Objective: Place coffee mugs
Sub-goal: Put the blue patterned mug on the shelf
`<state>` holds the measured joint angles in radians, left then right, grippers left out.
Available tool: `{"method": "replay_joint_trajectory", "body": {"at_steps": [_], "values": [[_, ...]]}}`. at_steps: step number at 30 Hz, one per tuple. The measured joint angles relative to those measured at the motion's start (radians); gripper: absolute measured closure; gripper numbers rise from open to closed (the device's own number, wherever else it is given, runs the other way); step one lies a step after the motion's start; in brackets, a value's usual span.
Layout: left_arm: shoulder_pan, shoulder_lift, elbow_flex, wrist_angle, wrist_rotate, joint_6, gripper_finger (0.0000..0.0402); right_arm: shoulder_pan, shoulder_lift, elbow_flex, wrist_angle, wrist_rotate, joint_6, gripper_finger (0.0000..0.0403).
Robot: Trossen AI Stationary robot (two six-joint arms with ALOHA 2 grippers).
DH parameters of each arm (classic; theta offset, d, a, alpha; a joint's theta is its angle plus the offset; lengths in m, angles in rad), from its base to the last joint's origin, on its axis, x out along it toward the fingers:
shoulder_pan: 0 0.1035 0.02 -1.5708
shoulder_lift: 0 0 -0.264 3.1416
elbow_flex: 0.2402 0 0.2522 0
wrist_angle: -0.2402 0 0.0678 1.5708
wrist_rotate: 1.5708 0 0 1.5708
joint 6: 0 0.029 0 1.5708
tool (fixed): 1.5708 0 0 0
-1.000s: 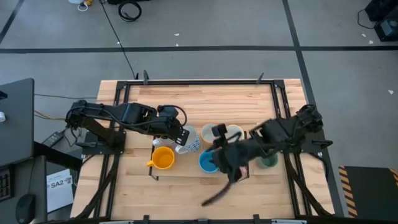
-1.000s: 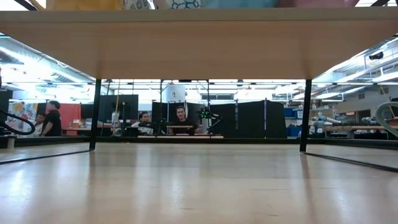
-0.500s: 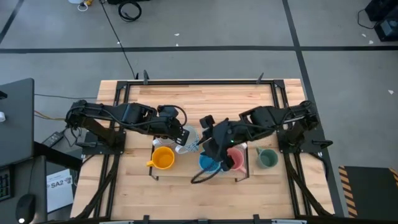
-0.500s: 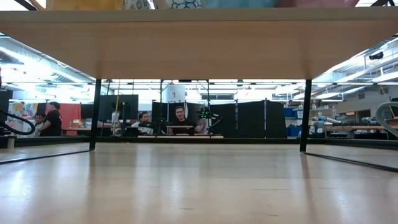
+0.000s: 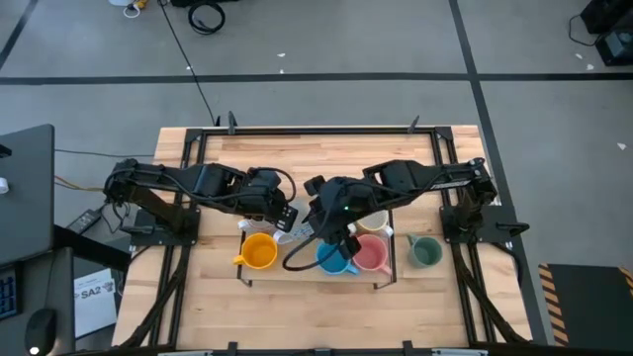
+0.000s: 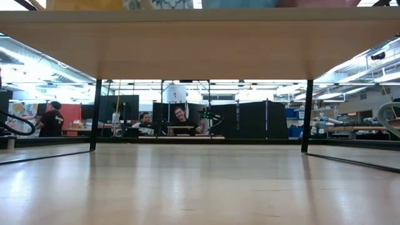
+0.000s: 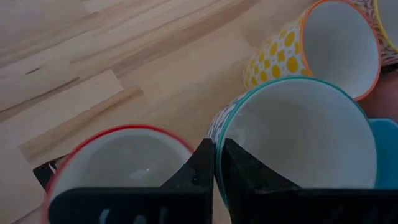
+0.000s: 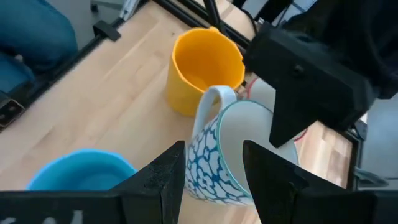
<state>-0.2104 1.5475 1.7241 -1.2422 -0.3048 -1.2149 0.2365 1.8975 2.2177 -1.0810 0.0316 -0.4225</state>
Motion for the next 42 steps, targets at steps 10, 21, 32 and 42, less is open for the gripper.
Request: {"method": "replay_joint_trajectory", "body": {"at_steps": [10,21,32,42], "values": [[0.000,0.000,0.000,0.010,0.000,-0.001,0.0381,-0.006,-0.003,0.000,-0.020,-0.007,0.000,0.0237],[0.000,0.000,0.000,0.016,-0.001,-0.001,0.0374,0.026,-0.048,0.000,-0.123,-0.001,0.000,0.0237],[-0.003,0.032,0.000,0.032,0.001,0.023,0.0370,0.057,-0.083,0.000,-0.142,0.001,0.003,0.0237],[0.000,0.061,0.001,0.038,0.003,0.034,0.0368,0.057,-0.084,0.000,-0.142,0.000,0.004,0.0237]]}}
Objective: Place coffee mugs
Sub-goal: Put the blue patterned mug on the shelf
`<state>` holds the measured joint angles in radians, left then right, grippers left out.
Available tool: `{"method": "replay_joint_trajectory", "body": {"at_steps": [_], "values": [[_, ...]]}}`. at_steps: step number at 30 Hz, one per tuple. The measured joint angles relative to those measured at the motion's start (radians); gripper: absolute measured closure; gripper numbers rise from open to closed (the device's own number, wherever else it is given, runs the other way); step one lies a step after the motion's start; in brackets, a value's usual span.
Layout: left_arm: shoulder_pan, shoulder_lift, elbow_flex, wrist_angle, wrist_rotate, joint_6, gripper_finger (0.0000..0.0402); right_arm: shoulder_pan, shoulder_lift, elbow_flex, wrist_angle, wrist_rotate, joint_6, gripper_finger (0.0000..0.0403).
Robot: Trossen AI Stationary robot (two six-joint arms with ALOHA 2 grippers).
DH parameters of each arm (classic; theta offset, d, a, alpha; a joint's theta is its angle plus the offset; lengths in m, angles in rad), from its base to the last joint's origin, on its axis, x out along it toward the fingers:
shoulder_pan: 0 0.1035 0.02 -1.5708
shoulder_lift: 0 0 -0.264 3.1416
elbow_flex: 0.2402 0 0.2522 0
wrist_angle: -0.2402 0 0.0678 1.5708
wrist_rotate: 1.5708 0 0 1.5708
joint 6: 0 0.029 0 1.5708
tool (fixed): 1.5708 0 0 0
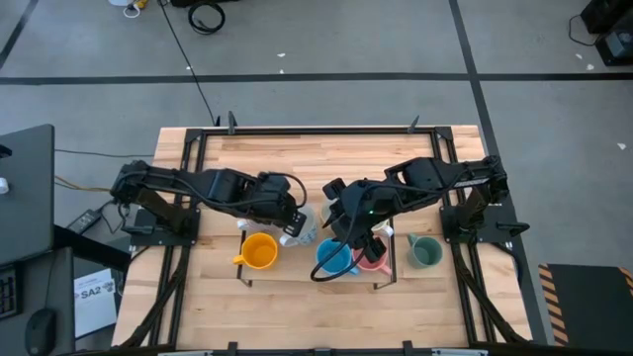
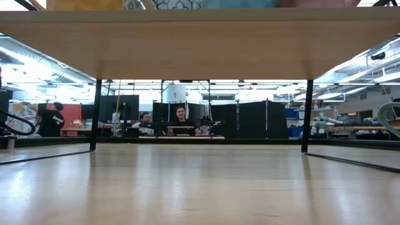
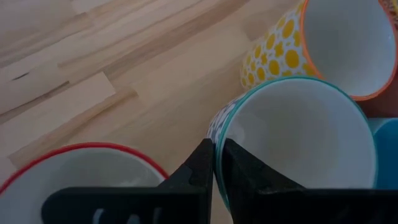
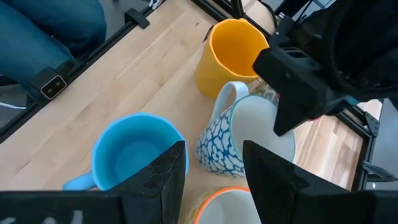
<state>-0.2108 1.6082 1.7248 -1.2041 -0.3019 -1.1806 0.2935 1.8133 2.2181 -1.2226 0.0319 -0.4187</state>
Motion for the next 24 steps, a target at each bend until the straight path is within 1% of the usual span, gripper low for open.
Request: {"method": "replay_joint_trajectory", "body": {"at_steps": [14,24], "values": [[0.000,0.011,0.000,-0.013,0.004,0.022,0.0368,0.001,0.000,0.000,-0.001,0.000,0.007,0.0237],[0.000,0.011,0.000,-0.013,0.004,0.023,0.0364,0.005,0.000,0.000,-0.002,-0.037,0.008,0.0237]]}}
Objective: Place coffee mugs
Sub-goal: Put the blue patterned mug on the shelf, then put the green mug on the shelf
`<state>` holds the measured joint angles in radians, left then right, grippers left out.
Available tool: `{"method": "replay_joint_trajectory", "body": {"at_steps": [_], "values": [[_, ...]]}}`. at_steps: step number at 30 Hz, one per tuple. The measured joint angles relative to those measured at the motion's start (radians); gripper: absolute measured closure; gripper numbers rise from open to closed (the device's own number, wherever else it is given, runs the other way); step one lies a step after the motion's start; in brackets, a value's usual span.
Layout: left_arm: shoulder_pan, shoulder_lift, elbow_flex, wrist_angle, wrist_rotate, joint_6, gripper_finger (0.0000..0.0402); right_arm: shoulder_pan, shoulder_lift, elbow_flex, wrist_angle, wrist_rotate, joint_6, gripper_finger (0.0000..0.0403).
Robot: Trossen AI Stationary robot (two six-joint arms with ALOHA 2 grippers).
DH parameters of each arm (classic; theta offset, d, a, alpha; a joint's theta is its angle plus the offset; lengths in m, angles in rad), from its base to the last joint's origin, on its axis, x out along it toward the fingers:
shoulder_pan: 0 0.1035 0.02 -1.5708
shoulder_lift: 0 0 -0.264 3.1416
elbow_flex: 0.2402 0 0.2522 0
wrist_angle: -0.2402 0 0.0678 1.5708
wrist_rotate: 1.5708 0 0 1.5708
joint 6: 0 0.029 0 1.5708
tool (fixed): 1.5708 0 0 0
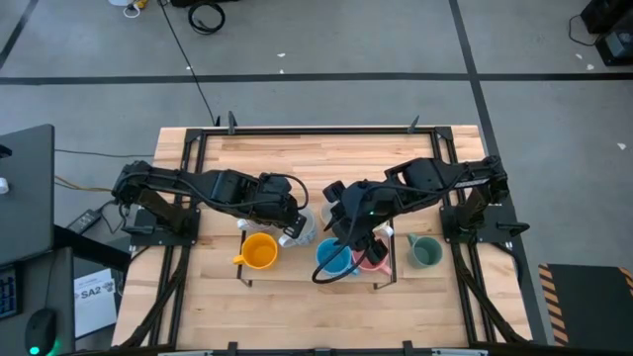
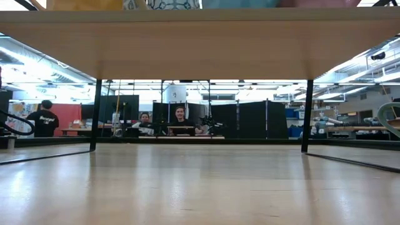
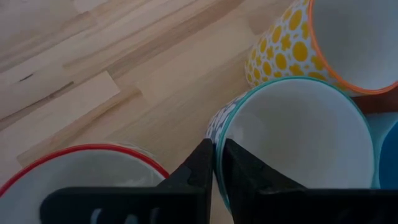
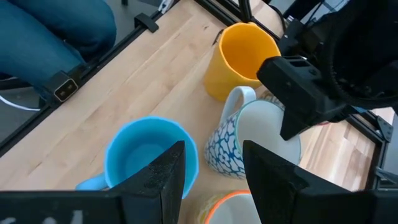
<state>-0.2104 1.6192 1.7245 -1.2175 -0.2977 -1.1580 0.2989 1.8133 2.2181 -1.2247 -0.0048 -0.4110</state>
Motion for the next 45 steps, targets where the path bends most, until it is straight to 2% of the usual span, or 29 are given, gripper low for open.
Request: {"method": "replay_joint_trajectory", "body": {"at_steps": [17,30,45], "values": [[0.000,-0.002,0.000,0.002,-0.001,0.000,0.0330,0.023,0.000,0.000,0.000,0.001,0.000,0.0236],[0.007,-0.002,0.000,0.002,-0.023,0.000,0.0279,0.023,0.000,0.000,-0.001,0.000,0.000,0.0236],[0.069,-0.028,0.000,0.047,0.004,0.043,0.0278,0.057,-0.013,0.000,-0.010,-0.014,0.012,0.0237]]}}
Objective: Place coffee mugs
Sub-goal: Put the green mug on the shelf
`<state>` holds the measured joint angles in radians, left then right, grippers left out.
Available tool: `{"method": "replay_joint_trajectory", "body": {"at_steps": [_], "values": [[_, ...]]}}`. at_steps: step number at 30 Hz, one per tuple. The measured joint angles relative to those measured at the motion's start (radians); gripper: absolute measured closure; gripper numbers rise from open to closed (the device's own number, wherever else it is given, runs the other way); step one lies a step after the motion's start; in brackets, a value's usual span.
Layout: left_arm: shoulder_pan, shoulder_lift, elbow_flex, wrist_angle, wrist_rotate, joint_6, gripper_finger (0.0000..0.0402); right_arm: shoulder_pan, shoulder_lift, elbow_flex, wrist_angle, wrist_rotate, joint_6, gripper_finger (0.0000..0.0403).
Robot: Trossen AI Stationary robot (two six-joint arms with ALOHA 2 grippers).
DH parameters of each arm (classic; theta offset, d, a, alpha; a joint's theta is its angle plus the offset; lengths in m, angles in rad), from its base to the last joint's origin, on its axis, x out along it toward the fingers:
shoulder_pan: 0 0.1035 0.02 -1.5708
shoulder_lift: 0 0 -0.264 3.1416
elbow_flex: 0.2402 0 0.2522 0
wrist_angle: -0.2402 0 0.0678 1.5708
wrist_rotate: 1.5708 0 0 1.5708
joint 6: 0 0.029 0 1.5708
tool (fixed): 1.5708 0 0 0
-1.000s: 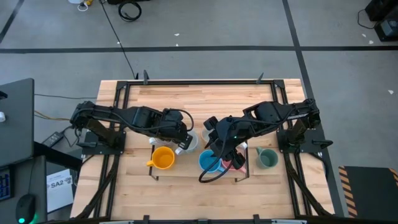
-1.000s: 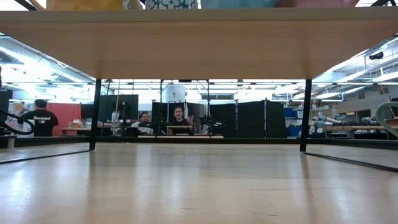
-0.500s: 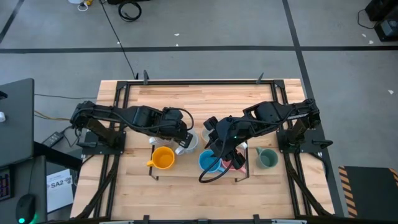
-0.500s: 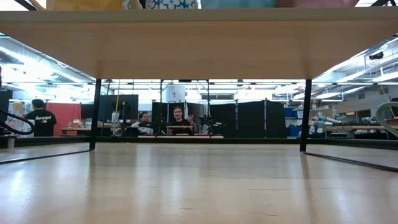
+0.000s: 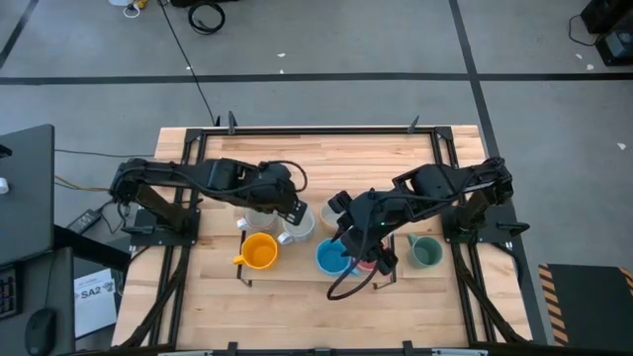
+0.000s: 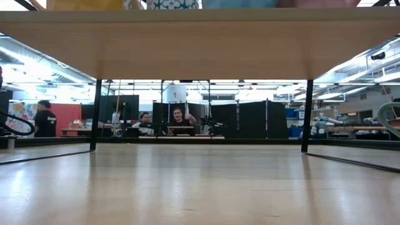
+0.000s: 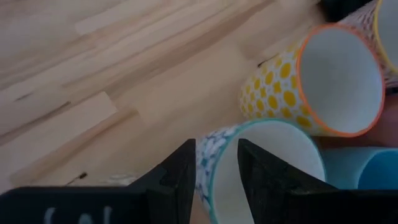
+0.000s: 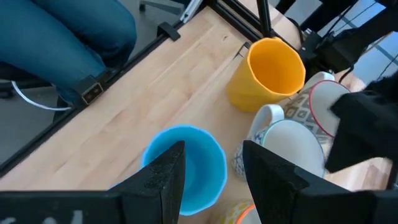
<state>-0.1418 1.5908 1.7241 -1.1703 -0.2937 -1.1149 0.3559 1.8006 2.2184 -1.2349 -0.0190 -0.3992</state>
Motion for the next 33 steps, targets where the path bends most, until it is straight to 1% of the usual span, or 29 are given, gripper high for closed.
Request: {"method": "replay_joint_trajectory", "body": {"at_steps": [7,11,14,17,21,24,26,29,31,33], "values": [[0.027,-0.055,0.000,0.007,-0.001,0.070,0.0278,0.027,-0.032,0.000,-0.084,0.035,0.114,0.0237],[0.028,-0.111,0.000,0.007,-0.002,0.203,0.0278,0.061,-0.047,0.000,-0.155,0.061,0.216,0.0237],[0.007,-0.162,0.000,0.006,-0.005,0.328,0.0278,0.101,-0.053,0.000,-0.188,0.121,0.276,0.0237],[-0.034,-0.219,0.000,-0.010,-0.032,0.412,0.0278,0.146,-0.055,0.000,-0.220,0.180,0.337,0.0237],[-0.125,-0.289,0.000,-0.058,-0.075,0.524,0.0278,0.212,-0.055,0.000,-0.297,0.246,0.503,0.0237],[-0.232,-0.340,-0.029,-0.069,-0.141,0.552,0.0278,0.278,-0.055,0.000,-0.339,0.339,0.652,0.0237],[-0.311,-0.375,-0.078,-0.067,-0.198,0.547,0.0278,0.330,-0.055,0.000,-0.336,0.407,0.723,0.0237],[-0.411,-0.432,-0.179,-0.054,-0.273,0.496,0.0278,0.405,-0.055,0.000,-0.336,0.474,0.824,0.0237],[-0.462,-0.471,-0.245,-0.037,-0.297,0.453,0.0278,0.446,-0.055,0.000,-0.336,0.529,0.901,0.0237],[-0.500,-0.501,-0.301,-0.002,-0.300,0.441,0.0278,0.480,-0.055,0.000,-0.336,0.590,0.967,0.0237]]}}
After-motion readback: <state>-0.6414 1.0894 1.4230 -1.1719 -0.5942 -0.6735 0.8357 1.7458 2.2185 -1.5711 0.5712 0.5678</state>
